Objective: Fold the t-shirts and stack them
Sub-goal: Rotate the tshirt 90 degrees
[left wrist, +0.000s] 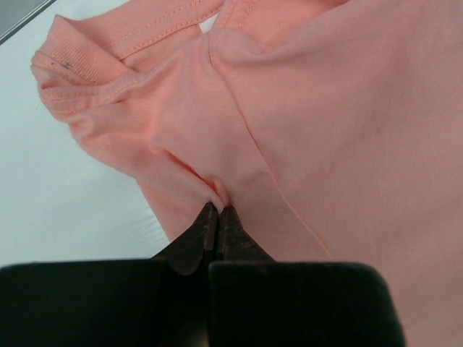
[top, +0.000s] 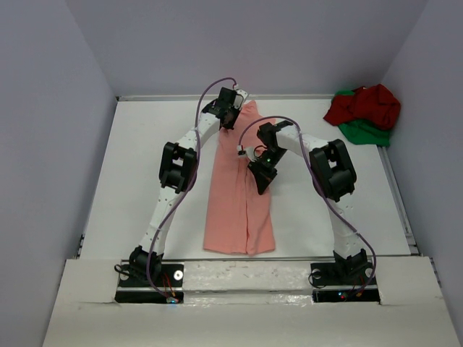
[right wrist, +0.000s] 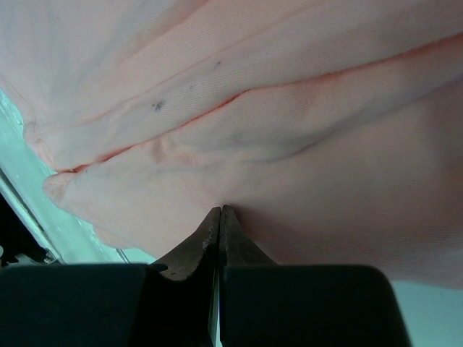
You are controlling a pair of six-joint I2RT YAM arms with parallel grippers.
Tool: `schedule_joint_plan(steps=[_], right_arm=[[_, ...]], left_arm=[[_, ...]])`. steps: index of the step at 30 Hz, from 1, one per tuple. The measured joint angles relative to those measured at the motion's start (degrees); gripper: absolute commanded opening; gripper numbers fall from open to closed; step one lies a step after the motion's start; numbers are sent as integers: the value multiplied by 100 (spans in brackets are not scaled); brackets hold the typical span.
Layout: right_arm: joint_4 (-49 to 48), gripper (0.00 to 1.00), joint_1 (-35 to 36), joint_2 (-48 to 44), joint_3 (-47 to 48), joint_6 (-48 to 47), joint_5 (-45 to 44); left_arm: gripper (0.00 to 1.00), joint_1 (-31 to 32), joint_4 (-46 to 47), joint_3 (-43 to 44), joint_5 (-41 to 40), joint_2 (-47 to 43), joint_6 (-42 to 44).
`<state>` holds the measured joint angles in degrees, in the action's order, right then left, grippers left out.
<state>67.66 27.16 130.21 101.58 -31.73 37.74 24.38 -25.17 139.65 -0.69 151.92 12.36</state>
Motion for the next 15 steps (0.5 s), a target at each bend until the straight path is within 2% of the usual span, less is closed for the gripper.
schedule_joint_plan(steps=[15], right_arm=[[-131,0,116,-26,-179,94,-155]], left_arm=[[0,50,11,-17,-157,-2,68]])
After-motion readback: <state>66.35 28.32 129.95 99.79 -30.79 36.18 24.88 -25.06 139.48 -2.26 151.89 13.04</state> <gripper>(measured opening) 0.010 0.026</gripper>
